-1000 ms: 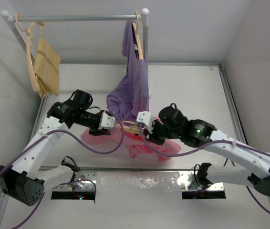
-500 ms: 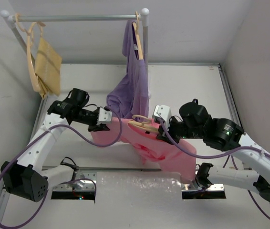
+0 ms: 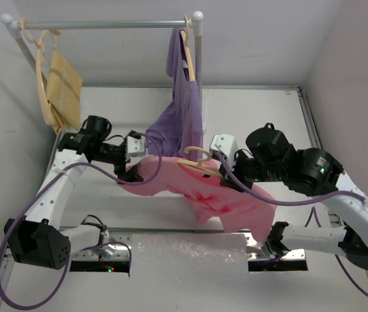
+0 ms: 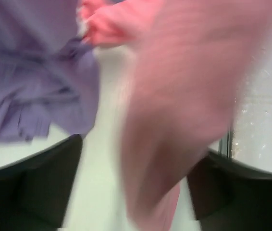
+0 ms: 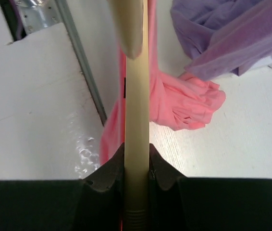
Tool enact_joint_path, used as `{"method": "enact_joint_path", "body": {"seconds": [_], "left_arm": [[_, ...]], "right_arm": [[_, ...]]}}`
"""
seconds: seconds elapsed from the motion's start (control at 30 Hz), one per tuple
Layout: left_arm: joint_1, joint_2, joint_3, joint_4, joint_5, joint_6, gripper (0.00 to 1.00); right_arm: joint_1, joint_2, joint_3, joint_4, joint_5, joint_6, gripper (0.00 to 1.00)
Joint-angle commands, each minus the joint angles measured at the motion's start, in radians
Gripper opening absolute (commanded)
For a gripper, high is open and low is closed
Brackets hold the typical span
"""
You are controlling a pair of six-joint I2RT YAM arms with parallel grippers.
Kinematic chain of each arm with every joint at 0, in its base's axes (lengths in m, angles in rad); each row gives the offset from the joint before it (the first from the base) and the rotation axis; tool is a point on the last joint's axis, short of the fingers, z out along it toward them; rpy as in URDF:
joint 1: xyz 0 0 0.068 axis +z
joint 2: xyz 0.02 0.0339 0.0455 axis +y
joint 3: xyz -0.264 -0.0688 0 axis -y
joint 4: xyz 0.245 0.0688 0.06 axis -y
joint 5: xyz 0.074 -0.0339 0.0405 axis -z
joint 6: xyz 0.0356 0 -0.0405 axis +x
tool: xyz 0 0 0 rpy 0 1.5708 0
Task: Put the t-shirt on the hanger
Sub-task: Place the T-shirt on the hanger, then place the hanger at the clothesline.
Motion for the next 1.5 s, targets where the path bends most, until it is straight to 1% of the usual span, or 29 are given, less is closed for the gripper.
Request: {"method": "enact_joint_path", "body": {"seconds": [0.0,0.03,0.07,0.17,0.23,0.27,0.33,0.37,0.4,0.47,0.53,0.6,0.67,0.73,0.77,0.8,0.83,0.87,0.9,0.97,1.0,1.03,1.13,1.23,1.27,1.33,1.37,1.4,1.47], "left_arm": [[0.070,-0.008,0.093,0.040,-0.011,-0.123,1.00],[0.096,-0.020,0.131,0.040,-0.005,-0.162,1.00],[0.110,-0.028,0.150,0.038,-0.002,-0.179,1.00],[0.148,-0.058,0.233,0.017,-0.017,-0.209,1.00],[0.157,-0.087,0.297,0.035,-0.054,-0.254,1.00],[0.191,-0.097,0.319,0.038,-0.072,-0.280,1.00],[0.203,-0.126,0.388,0.072,-0.132,-0.326,1.00],[0.206,-0.141,0.406,0.095,-0.155,-0.381,1.00],[0.206,-0.156,0.435,0.154,-0.199,-0.412,1.00],[0.208,-0.213,0.449,0.249,-0.233,-0.498,1.00],[0.206,-0.267,0.448,0.296,-0.254,-0.535,1.00],[0.208,-0.298,0.442,0.302,-0.225,-0.530,1.00],[0.206,-0.310,0.437,0.273,-0.188,-0.504,1.00],[0.206,-0.324,0.436,0.276,-0.178,-0.516,1.00],[0.205,-0.333,0.434,0.292,-0.183,-0.568,1.00],[0.206,-0.342,0.422,0.358,-0.206,-0.603,1.00],[0.206,-0.371,0.410,0.407,-0.233,-0.684,1.00],[0.206,-0.390,0.393,0.465,-0.275,-0.734,1.00],[0.206,-0.431,0.352,0.615,-0.433,-0.792,1.00],[0.206,-0.466,0.313,0.769,-0.653,-0.936,1.00],[0.206,-0.477,0.301,0.870,-0.759,-0.953,1.00],[0.206,-0.483,0.299,0.891,-0.874,-0.938,1.00],[0.206,-0.491,0.294,0.931,-0.977,-0.921,1.00],[0.206,-0.508,0.261,0.980,-1.069,-0.912,1.00],[0.206,-0.514,0.238,0.990,-1.133,-0.906,1.00],[0.206,-0.509,0.219,1.000,-1.219,-0.903,1.00],[0.206,-0.506,0.216,0.995,-1.238,-0.897,1.00],[0.206,-0.503,0.213,0.986,-1.241,-0.895,1.00],[0.206,-0.491,0.205,0.926,-1.185,-0.895,0.97]], "right_arm": [[0.005,0.068,0.196,-0.071,-0.094,0.003,0.00],[0.005,0.116,0.276,-0.100,-0.158,0.000,0.00],[0.006,0.140,0.277,-0.120,-0.198,-0.006,0.00],[0.006,0.224,0.477,-0.226,-0.325,-0.055,0.00],[0.005,0.255,0.552,-0.280,-0.342,-0.075,0.00],[0.006,0.253,0.563,-0.268,-0.341,-0.075,0.00],[0.006,0.243,0.603,-0.256,-0.341,-0.095,0.00],[0.006,0.249,0.649,-0.254,-0.329,-0.092,0.00],[0.006,0.250,0.669,-0.249,-0.321,-0.088,0.00],[0.006,0.252,0.723,-0.230,-0.322,-0.080,0.00],[0.006,0.250,0.761,-0.207,-0.306,-0.074,0.00],[0.005,0.246,0.760,-0.171,-0.269,-0.057,0.00],[0.006,0.233,0.702,-0.104,-0.229,-0.020,0.00],[0.006,0.227,0.582,0.004,-0.240,0.035,0.00],[0.006,0.226,0.501,0.048,-0.285,0.088,0.00],[0.006,0.224,0.464,0.104,-0.310,0.112,0.00],[0.006,0.226,0.439,0.188,-0.324,0.133,0.00],[0.006,0.235,0.421,0.218,-0.339,0.158,0.00],[0.006,0.244,0.422,0.262,-0.348,0.172,0.00],[0.006,0.281,0.447,0.298,-0.349,0.216,0.00],[0.006,0.293,0.454,0.316,-0.356,0.228,0.00],[0.006,0.304,0.459,0.371,-0.365,0.244,0.00],[0.006,0.333,0.450,0.545,-0.410,0.352,0.00],[0.006,0.399,0.534,0.625,-0.312,0.400,0.00],[0.006,0.433,0.548,0.677,-0.228,0.414,0.00],[0.006,0.483,0.550,0.749,-0.143,0.462,0.00],[0.006,0.503,0.553,0.760,-0.026,0.480,0.00],[0.006,0.520,0.547,0.772,0.031,0.512,0.00],[0.006,0.577,0.536,0.807,0.139,0.540,0.00]]}}
